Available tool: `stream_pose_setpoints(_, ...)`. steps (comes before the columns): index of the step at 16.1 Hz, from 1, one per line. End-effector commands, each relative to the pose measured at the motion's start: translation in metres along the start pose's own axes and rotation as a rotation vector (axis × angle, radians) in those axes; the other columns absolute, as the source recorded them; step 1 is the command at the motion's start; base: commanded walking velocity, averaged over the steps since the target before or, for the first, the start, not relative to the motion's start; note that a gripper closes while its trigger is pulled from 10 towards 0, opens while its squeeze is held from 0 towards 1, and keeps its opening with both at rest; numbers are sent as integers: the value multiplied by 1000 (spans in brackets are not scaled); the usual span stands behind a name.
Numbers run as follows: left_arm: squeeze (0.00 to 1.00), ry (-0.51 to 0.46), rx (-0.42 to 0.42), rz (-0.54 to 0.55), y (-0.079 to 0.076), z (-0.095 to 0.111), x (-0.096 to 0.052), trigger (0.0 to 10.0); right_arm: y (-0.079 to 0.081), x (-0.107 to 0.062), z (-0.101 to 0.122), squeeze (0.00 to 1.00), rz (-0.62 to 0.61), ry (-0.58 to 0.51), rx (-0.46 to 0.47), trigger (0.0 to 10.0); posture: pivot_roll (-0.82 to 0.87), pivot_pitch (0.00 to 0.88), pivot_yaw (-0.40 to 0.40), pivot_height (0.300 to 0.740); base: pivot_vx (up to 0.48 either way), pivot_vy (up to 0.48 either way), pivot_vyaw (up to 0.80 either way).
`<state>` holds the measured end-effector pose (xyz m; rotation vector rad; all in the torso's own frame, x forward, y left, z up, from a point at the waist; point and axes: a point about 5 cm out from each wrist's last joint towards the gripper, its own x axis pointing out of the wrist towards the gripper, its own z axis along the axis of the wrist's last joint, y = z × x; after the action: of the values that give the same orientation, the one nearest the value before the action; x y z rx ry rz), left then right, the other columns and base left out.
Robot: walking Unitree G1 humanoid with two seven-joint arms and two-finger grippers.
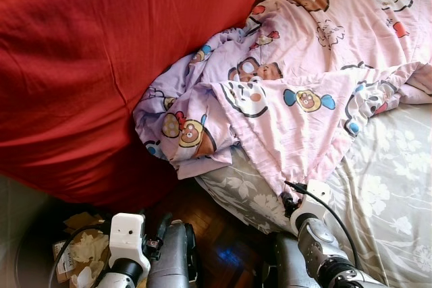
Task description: Clean up the room
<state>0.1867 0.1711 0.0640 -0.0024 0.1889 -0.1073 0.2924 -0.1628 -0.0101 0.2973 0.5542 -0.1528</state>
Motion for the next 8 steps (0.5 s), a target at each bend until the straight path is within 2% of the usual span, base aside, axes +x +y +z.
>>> stream_pose_setpoints(1,0,36,2,15,3,-6,-5,10000,0,-4,-18,0,7,55,0,0,184,301,37,630,0,0,0)
stream_pose_setpoints(8,0,28,11,6,2,-5,2,10000,2,-5,-20,0,16,63,-9,0,181,272,35,630,0,0,0)
